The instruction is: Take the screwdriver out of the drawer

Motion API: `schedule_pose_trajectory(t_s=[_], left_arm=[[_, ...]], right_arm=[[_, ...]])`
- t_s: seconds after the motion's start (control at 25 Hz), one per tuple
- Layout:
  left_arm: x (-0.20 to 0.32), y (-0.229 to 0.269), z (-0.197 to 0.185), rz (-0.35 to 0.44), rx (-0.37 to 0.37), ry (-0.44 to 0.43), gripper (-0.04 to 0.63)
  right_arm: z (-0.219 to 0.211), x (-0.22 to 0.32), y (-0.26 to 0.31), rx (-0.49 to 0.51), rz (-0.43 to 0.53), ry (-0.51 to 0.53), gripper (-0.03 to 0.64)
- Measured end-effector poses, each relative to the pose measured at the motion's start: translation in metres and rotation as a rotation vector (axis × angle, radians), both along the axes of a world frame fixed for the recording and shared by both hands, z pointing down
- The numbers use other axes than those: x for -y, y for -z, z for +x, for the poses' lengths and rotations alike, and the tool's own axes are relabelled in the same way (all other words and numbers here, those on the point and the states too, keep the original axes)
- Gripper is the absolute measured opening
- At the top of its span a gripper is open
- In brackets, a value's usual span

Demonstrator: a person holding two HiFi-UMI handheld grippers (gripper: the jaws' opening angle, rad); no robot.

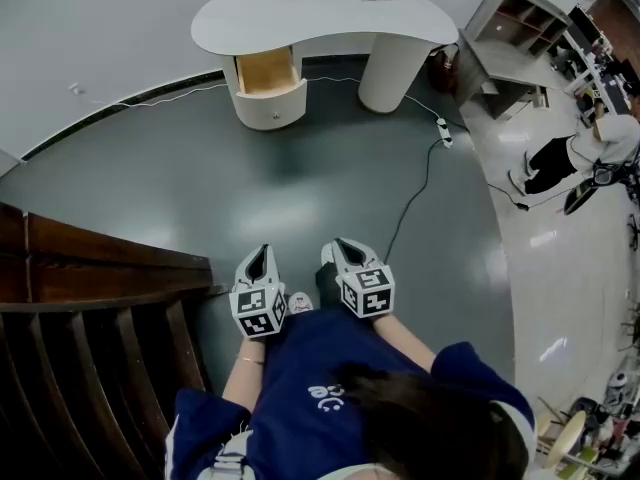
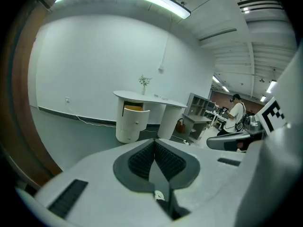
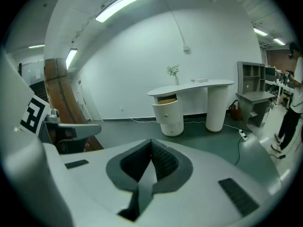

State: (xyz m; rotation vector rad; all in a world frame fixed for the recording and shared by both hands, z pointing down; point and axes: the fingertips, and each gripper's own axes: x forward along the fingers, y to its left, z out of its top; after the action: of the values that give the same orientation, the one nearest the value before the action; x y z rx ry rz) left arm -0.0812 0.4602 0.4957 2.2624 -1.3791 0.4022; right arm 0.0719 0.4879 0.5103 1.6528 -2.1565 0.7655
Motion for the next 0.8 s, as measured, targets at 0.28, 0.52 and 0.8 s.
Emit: schedule_pose_trajectory(t_s=[0.28,0.52,0.8], left_arm=[[0.047,-0.004,0.008,0.0,0.026,0.039,0.005],[0.121,0.001,0.02,-0.011,0.022,0.112,0.005],[0.19,-0.004,0.064,-0.03,0.023,0.16,0.005]], right_arm=[[0.023,0.06,-0.008,0.076,0.012,-0.02,0.007],[0.039,0.148,-0.006,0.083,0.014,0.031,0.006],[0.073,0.24,-0.001,0.089,0.032,0.114,0.006]])
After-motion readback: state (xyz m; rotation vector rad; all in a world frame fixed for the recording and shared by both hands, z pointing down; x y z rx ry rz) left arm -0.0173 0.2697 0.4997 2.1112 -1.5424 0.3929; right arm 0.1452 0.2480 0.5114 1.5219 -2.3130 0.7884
